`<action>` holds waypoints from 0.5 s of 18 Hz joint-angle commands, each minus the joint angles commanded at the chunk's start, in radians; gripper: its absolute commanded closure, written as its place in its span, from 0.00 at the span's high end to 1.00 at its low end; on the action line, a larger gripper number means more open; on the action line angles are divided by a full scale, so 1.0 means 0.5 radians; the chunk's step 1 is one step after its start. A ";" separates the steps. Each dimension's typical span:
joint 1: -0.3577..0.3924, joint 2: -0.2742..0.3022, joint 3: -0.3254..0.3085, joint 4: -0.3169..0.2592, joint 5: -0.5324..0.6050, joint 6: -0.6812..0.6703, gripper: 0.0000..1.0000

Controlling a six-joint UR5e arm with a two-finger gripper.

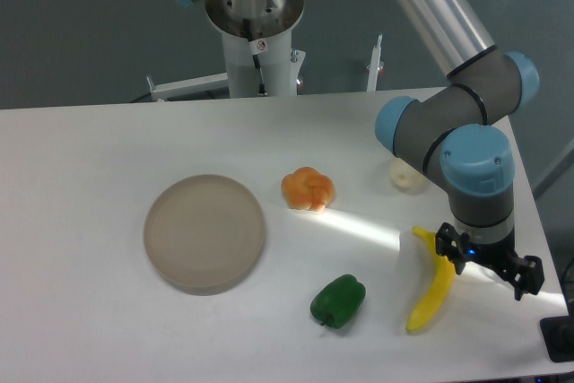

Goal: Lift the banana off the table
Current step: 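Lower the open gripper over the yellow banana's stem end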

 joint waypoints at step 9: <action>0.000 -0.003 -0.018 0.006 -0.058 -0.092 1.00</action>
